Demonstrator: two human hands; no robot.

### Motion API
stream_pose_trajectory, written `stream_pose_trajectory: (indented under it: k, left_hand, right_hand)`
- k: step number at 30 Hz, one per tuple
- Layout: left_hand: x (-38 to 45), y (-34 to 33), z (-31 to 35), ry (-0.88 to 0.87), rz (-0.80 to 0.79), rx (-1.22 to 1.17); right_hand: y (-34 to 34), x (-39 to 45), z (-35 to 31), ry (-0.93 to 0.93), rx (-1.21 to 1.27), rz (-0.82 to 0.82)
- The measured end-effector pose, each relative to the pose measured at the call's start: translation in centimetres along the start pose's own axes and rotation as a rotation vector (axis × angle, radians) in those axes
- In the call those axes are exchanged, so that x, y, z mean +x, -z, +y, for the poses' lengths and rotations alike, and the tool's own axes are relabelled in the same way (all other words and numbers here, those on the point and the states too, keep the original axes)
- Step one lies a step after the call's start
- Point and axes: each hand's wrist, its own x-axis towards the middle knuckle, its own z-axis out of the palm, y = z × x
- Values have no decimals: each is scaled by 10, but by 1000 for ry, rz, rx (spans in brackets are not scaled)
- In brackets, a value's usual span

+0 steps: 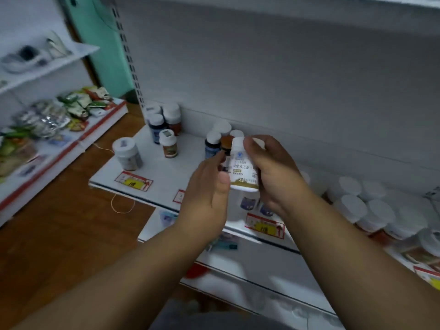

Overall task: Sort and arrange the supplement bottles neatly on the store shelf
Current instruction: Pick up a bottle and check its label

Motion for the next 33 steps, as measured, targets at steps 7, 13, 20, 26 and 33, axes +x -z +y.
stream_pose_trajectory:
  k: [7, 13, 20, 26, 33]
  left_hand:
    - [8, 64, -55, 0, -4, 69]
    - [42, 138, -113, -60, 3, 231]
    - [76, 192, -158, -122, -349, 692]
    - [84, 200, -183, -181, -432, 671]
    - [87, 211, -196, -170, -437, 668]
  right_hand:
    - [-67, 27, 26, 59, -171, -33]
    - [-116, 60, 63, 175, -566, -4]
    - [-166, 89, 110, 155, -975, 27]
    - [-188, 107, 133, 182, -1096, -9]
    - [-204, 112, 141, 225, -1171, -24]
